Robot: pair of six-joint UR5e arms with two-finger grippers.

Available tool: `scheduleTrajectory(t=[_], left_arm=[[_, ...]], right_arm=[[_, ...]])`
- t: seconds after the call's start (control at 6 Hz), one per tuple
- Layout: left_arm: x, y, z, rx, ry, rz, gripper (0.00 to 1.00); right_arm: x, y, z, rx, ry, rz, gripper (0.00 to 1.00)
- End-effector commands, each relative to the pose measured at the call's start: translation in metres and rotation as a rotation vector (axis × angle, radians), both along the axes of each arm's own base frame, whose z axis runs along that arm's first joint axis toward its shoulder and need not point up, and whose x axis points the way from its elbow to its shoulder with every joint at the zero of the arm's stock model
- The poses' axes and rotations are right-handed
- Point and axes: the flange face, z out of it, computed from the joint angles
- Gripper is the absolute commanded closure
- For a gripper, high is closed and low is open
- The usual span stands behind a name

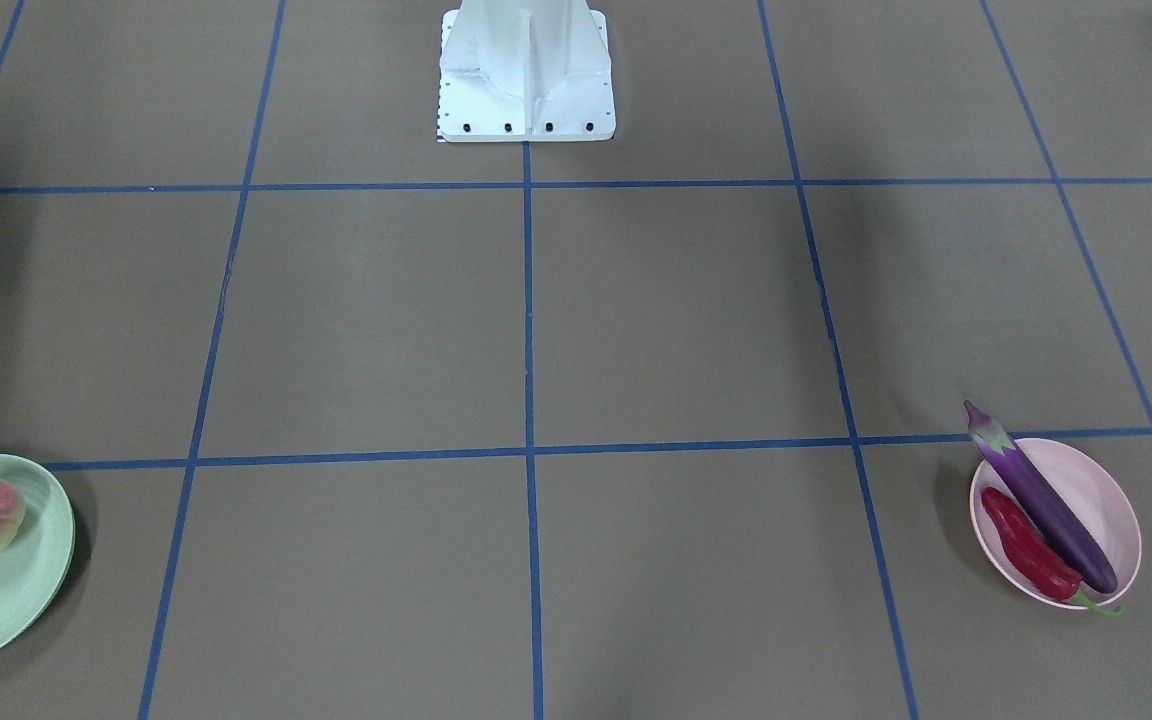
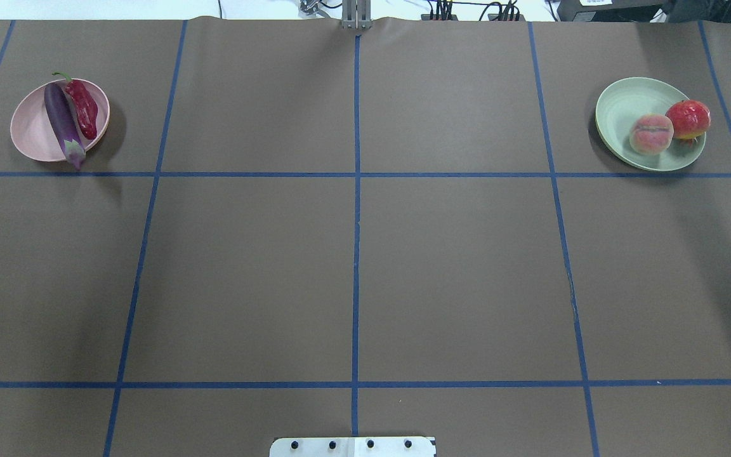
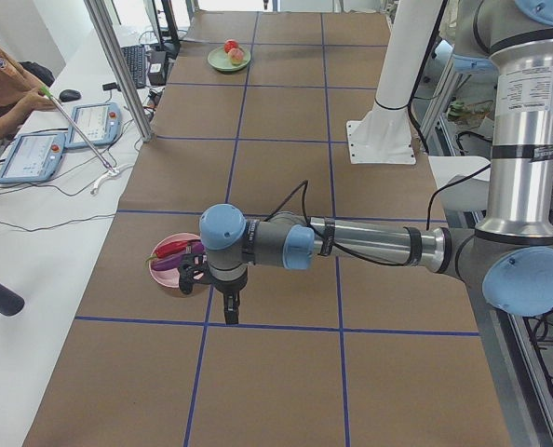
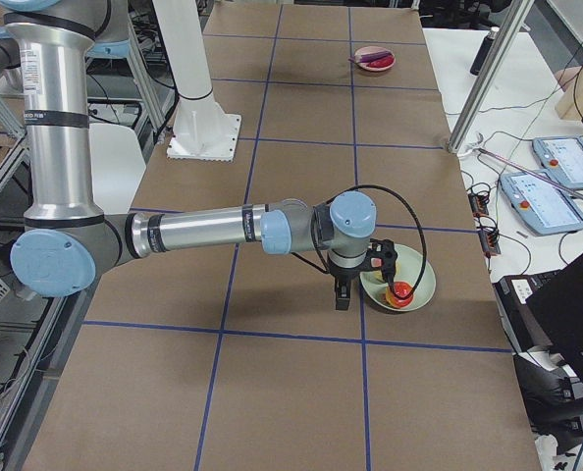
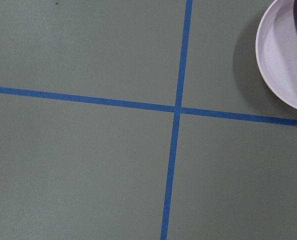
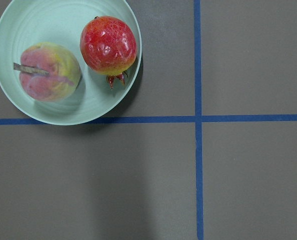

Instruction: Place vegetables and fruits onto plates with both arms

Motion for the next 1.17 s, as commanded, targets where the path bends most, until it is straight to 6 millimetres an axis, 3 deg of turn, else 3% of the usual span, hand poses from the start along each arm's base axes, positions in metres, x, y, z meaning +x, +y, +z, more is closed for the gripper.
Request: scheduleTrajectory(t=[0.0, 1.0], left_arm=[[0.000, 0.000, 0.002, -0.003, -0.001, 0.000, 0.00], [0.001, 0.001, 0.000, 0.005, -0.001, 0.002, 0.00]], right_arm=[[0.000, 0.000, 0.001, 0.001, 0.002, -0.002, 0.00], [-0.009, 0.001, 0.009, 0.026, 0.076, -0.056, 0.00]])
